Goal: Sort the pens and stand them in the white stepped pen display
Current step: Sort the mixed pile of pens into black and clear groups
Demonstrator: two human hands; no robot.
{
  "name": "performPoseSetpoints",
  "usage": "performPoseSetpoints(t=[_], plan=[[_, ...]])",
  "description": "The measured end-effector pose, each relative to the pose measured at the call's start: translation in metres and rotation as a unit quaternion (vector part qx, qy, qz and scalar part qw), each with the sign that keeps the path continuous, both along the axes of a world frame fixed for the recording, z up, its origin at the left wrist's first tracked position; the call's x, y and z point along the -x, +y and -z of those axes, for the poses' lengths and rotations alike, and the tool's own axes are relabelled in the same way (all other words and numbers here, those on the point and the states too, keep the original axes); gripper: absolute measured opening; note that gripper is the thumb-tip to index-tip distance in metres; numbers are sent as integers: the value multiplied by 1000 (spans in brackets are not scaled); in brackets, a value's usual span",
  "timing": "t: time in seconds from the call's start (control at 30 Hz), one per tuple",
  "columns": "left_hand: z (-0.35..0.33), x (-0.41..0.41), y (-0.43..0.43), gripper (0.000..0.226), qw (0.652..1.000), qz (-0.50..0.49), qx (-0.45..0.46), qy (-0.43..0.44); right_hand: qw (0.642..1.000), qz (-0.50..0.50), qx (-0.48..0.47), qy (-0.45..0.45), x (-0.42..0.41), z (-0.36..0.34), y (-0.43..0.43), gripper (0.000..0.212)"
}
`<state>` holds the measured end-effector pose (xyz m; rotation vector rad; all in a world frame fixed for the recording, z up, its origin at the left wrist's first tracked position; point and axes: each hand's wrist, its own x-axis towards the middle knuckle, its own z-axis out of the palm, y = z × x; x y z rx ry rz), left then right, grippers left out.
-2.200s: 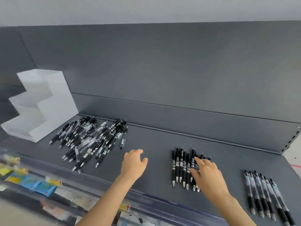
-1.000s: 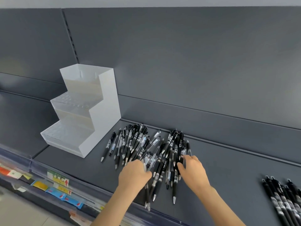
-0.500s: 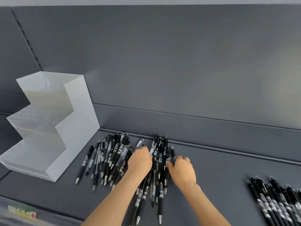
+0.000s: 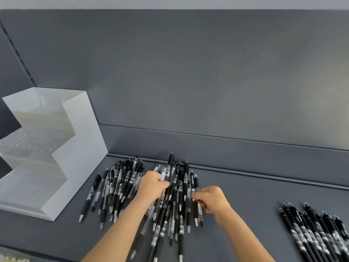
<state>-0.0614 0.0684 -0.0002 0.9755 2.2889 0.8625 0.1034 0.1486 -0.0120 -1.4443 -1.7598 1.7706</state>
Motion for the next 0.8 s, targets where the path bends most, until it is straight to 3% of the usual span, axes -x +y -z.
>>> performPoseSetpoints(t=[0.1,0.17,0.2,0.4,0.6,0.8], plan=[[-15,-6,-17,23,980,-8,-52,-194,980,13,137,142,-21,-9,-3,14],[-25,-17,-25,9,958,1,-59,-282,964,-5,180,193,-31,-14,-6,3],[-28,-22,-27,8,950,7,-65,-306,961,-14,189,204,-35,-13,-7,10],[-32,-46,-30,7,936,42,-72,-342,950,-22,200,239,-54,-13,-16,39],[-30,-80,-25,7,915,72,-71,-391,953,33,179,242,-83,-21,-23,12],[-33,-135,-6,13,902,113,-60,-412,960,73,113,244,-119,-34,-25,14]])
